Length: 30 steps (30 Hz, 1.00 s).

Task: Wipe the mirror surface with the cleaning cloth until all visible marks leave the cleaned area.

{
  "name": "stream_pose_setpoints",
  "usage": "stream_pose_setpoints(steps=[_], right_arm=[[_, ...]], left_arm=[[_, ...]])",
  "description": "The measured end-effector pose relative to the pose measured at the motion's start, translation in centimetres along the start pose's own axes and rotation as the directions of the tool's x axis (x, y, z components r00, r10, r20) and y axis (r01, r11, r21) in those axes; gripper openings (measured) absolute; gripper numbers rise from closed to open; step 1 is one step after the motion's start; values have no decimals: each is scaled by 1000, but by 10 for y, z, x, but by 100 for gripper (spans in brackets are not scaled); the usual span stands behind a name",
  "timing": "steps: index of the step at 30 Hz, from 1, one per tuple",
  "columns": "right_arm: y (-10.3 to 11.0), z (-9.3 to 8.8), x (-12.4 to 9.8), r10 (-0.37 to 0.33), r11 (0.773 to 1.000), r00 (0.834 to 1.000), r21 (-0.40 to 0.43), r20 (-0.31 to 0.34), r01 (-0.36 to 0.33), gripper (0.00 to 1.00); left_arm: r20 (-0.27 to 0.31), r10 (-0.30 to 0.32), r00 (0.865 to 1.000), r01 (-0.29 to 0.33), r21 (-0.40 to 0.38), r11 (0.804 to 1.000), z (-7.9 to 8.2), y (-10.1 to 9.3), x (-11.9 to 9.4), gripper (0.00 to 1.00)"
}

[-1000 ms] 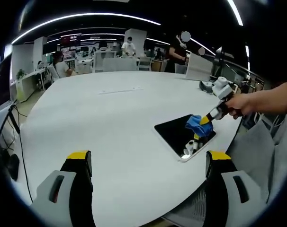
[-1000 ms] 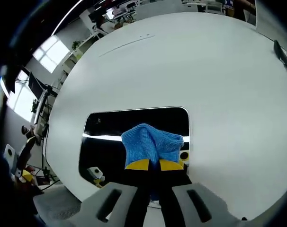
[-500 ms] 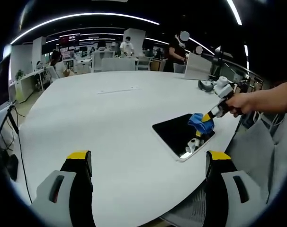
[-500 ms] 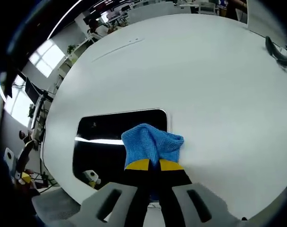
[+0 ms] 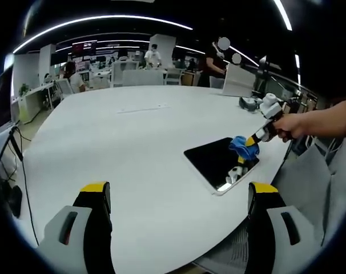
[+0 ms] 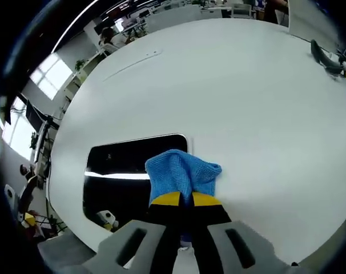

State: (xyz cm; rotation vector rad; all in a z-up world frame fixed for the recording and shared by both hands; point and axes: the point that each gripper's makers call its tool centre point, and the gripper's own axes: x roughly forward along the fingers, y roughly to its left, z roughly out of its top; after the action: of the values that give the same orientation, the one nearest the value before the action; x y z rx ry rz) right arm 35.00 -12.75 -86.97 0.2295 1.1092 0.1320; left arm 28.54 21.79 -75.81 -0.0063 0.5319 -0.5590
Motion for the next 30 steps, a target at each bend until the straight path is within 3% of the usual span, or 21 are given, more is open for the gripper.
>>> stream_pose_setpoints(steps=[11,16,30], right_arm=[[3,-4,-4,-1,999,1000,35,13,1,0],[12,-12,-6,4,1000,1000,1,0,-4,0],[7,-29,-16,-17,1000,1000,25,3,17,0]], left_arm=[[14,-10,1000,10,13,1000,2,0,2,99],[16,-7,1000,7,4,1000,0,-1,3,99],[13,-4,1000,4,1,1000,-2,1,2,99]])
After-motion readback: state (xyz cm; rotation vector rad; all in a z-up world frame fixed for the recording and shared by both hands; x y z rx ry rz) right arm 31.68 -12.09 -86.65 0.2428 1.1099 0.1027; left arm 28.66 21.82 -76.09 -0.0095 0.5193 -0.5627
